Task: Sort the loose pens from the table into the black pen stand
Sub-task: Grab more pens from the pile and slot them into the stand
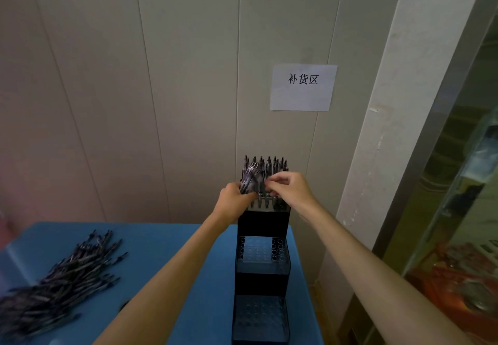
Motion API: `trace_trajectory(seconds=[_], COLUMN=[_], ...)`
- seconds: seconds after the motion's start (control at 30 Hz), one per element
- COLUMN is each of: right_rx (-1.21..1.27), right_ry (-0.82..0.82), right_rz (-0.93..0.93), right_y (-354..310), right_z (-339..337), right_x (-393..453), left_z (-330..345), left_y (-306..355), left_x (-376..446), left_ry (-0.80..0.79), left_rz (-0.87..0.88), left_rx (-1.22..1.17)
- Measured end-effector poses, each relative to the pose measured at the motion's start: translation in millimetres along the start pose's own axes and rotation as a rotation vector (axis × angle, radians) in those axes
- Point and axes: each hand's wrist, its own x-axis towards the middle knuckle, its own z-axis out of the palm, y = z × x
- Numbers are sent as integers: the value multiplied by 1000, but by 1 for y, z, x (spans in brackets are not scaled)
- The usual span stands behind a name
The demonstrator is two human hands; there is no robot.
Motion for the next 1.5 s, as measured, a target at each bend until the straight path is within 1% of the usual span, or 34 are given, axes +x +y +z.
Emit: trace_trajectory(seconds=[0.17, 0.33, 0.43, 0.53, 0.6, 0.67, 0.73, 0.8, 0.87, 1.07, 1.3, 1.5], right_rx=[39, 53, 141, 303, 377, 267, 57, -112, -211, -348, -379, -498], right_ry=[-110, -95, -37, 89, 179, 266, 323, 347, 353, 319, 256, 139], right_rz=[2, 6, 54, 115, 109, 45, -45, -125, -172, -245, -209, -134], right_y=[-5, 2, 0, -4, -6, -7, -5, -4, -1, 7, 18, 28], right_z=[7, 11, 13, 3, -11, -24, -34, -38, -38, -35, -30, -24], right_x=[-10, -11, -9, -2, 6, 14, 20, 25, 27, 24, 24, 23], left_z=[8, 14, 14, 11, 5, 0, -5, -9, -12, -14, -13, -13], left_y=[4, 6, 7, 4, 0, -2, -4, -5, -5, -3, -4, -6], left_x=[0, -4, -2, 0, 0, 0, 1, 4, 5, 6, 7, 6], left_ry=[-9, -26, -31, -46, -38, -23, 6, 34, 39, 36, 30, 31], left_rz=[52, 60, 41, 2, -16, -22, -21, -12, -4, 22, 34, 29], left_rx=[18, 12, 60, 130, 119, 110, 111, 106, 95, 86, 78, 81])
